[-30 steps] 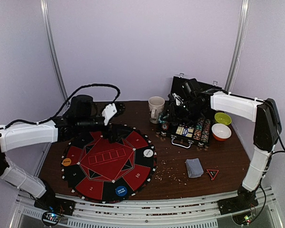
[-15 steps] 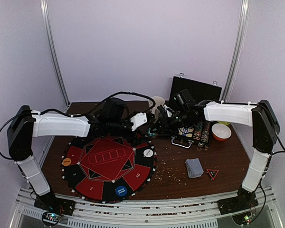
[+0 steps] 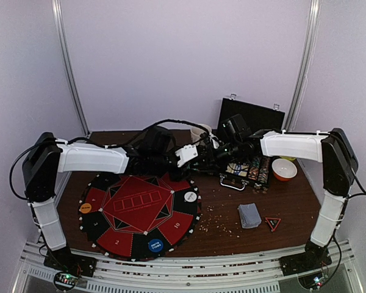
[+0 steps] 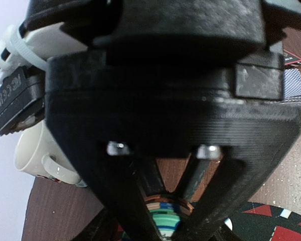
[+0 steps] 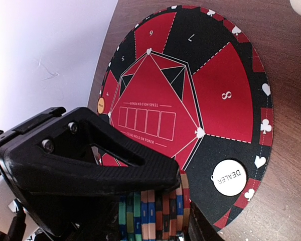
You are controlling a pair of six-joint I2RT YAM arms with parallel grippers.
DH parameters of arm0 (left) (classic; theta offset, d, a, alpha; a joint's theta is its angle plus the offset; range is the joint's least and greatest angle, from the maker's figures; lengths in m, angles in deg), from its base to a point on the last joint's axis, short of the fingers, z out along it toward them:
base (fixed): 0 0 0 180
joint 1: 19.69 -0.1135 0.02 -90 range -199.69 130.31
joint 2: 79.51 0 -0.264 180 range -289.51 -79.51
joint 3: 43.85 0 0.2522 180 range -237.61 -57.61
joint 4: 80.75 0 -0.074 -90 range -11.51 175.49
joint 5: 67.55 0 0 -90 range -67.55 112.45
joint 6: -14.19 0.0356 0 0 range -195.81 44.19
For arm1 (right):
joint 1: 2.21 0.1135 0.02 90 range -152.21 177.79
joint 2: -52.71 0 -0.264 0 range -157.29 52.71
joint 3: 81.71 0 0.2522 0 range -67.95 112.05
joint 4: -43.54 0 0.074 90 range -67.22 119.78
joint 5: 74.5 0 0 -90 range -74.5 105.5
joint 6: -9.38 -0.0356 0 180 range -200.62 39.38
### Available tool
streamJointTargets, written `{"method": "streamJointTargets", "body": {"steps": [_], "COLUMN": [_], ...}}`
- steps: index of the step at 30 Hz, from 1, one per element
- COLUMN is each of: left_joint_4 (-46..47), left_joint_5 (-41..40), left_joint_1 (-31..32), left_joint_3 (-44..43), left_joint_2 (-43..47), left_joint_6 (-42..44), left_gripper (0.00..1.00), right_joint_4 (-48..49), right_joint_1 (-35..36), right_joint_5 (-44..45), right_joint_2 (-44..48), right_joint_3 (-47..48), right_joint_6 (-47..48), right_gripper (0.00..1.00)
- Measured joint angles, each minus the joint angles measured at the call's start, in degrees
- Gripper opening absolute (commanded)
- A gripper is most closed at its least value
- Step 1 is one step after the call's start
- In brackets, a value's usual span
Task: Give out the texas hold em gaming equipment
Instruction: Pass from the right arm to the left
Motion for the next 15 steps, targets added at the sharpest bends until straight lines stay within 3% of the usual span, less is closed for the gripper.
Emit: {"method": "streamJointTargets", "body": {"steps": [11,15], "left_joint_4": [-0.4,-0.3], "left_joint_5": [-3.1,-3.4], "left_joint_1": [0.1,0.1], "left_joint_3": [-0.7,-0.7], "left_joint_2": [-0.9,-0.9], "left_joint_6": [0.0,-0.2], "left_gripper": [0.58,0.51], "right_joint_4": [0.5,0.6], "right_joint_1": [0.0,0.0], "right_joint_5": [0.0,0.0], "right_joint_2": [-0.3,-0.5], "right_joint_3": [0.0,0.1], "right_joint_6": [-0.2,-0.5], "right_gripper": [0.00,0.00]}}
